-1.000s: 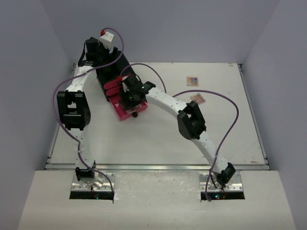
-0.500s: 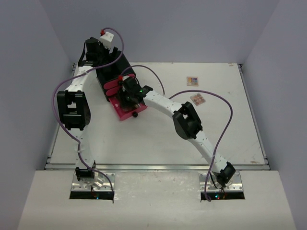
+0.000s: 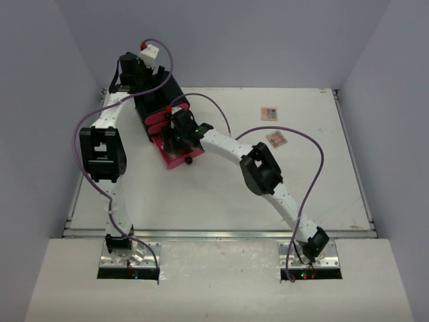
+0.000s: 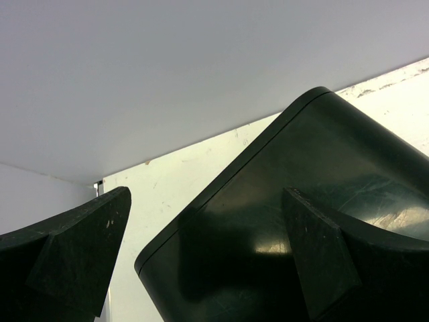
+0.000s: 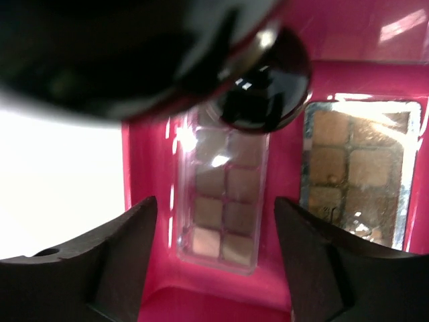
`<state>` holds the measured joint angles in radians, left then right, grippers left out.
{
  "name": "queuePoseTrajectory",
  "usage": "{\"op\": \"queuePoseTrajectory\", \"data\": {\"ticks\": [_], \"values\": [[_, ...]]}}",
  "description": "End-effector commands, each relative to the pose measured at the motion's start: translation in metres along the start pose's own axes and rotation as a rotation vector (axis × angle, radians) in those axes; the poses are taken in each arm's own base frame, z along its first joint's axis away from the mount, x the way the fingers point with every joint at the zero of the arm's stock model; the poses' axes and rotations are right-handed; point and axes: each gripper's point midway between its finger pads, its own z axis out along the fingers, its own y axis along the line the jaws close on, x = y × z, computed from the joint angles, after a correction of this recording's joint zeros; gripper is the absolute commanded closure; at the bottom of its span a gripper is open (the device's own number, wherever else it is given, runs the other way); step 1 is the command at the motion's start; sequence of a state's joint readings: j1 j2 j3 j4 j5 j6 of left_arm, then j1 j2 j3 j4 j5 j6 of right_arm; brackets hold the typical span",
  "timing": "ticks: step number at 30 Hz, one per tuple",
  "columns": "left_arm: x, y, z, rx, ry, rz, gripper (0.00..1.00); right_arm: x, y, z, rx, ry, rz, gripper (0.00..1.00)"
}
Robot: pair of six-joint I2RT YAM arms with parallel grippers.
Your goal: Organize the makeup
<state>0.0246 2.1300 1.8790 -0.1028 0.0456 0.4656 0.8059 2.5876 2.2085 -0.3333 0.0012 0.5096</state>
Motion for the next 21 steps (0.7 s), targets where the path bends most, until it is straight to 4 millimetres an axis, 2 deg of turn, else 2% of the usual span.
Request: {"op": "queuePoseTrajectory", "data": {"ticks": [1, 6, 8, 11, 13, 14, 16, 17, 18, 19, 20, 21], "values": [[0.084, -0.04, -0.001, 0.122, 0.26, 0.001, 0.04, -0.046, 0.037, -0.04, -0.093, -0.094, -0.017, 0.28], [0.084, -0.038, -0.002, 0.116, 0.263, 0.005, 0.04, -0.061, 0.048, -0.057, -0.135, -0.126, -0.033, 0.26], [0.083, -0.037, -0.002, 0.113, 0.26, 0.006, 0.04, -0.072, 0.06, -0.073, -0.189, -0.148, -0.063, 0.26], [0.083, -0.037, -0.001, 0.111, 0.26, 0.007, 0.05, -0.093, 0.082, -0.114, -0.287, -0.193, -0.148, 0.27], [0.082, -0.037, -0.001, 0.111, 0.259, 0.007, 0.04, -0.102, 0.089, -0.143, -0.318, -0.217, -0.205, 0.26], [0.082, -0.037, -0.001, 0.11, 0.259, 0.007, 0.04, -0.103, 0.085, -0.155, -0.301, -0.225, -0.231, 0.25], [0.082, -0.036, 0.0, 0.109, 0.259, 0.008, 0.04, -0.099, 0.063, -0.18, -0.221, -0.228, -0.282, 0.21], [0.082, -0.036, -0.001, 0.109, 0.26, 0.009, 0.04, -0.1, 0.05, -0.197, -0.182, -0.238, -0.299, 0.19], [0.082, -0.037, -0.001, 0.11, 0.26, 0.01, 0.04, -0.111, 0.036, -0.222, -0.143, -0.268, -0.294, 0.15], [0.082, -0.036, -0.001, 0.111, 0.258, 0.01, 0.04, -0.094, 0.007, -0.222, -0.06, -0.227, -0.28, 0.13], [0.082, -0.036, -0.001, 0.111, 0.258, 0.01, 0.04, -0.103, -0.005, -0.238, -0.036, -0.249, -0.266, 0.11], [0.081, -0.036, -0.001, 0.11, 0.257, 0.009, 0.04, -0.088, -0.049, -0.247, 0.043, -0.204, -0.192, 0.09]]}}
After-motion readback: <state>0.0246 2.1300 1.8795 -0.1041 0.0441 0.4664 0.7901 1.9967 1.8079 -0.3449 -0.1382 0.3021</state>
